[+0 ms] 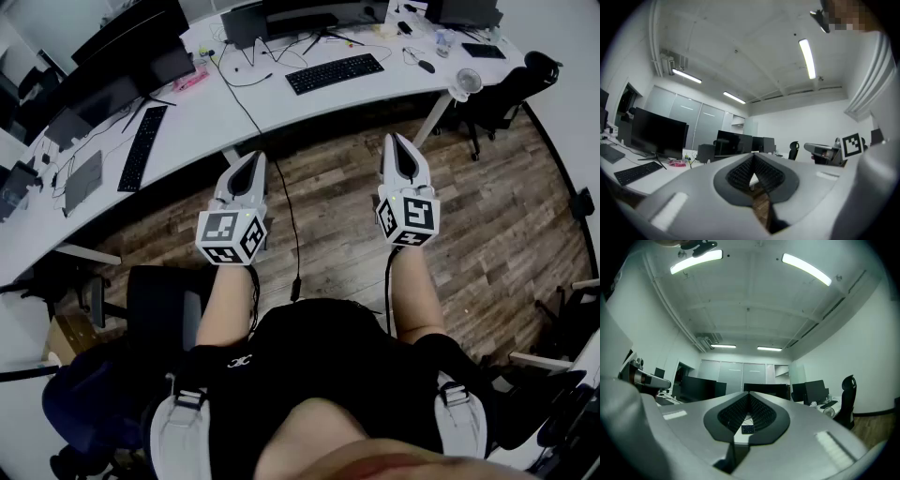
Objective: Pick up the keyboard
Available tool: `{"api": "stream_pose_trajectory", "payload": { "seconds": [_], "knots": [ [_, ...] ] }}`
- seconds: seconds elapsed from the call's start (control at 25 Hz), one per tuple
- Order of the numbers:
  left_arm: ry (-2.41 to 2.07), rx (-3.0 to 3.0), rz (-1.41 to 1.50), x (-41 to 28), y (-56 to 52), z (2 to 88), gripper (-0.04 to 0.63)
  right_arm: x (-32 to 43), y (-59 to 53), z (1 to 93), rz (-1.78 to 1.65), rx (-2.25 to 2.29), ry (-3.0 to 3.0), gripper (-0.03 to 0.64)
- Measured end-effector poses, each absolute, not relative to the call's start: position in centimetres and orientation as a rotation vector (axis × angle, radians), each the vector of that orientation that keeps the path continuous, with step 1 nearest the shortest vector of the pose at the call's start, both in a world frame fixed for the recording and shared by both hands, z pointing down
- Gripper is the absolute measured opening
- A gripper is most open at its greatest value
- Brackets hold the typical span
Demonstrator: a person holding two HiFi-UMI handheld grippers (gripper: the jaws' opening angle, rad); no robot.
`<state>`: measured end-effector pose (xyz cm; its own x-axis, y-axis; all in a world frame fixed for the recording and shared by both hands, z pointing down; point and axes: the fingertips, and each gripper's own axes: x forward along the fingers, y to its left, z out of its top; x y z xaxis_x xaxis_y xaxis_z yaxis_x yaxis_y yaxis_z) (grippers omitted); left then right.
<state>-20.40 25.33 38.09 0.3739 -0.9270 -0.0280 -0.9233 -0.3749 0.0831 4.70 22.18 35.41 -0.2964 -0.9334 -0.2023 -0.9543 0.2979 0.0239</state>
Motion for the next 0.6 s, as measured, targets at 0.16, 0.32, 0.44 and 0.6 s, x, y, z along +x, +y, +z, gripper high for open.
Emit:
{"api": "stream_pose_trajectory", "payload": {
  "seconds": [0.16,0.32,0.44,0.6],
  "knots": [
    [-1.747,2.534,-0.091,-21.8,25.1,38.3,0.052,4.5,22.1,35.4,0.169,-1.790,2.365,-0.003],
    [-1.778,2.552,-0.062,-22.9,24.7,38.1,0.052,4.3,21.7,35.6,0.147,-1.841,2.344,-0.005],
    [-1.780,2.584,-0.055,-23.4,24.5,37.9,0.052,4.0,21.7,35.8,0.141,-1.869,2.322,-0.005],
    [-1.794,2.619,-0.044,-24.4,24.0,38.0,0.052,3.1,21.8,36.0,0.146,-1.899,2.292,-0.005]
  ]
}}
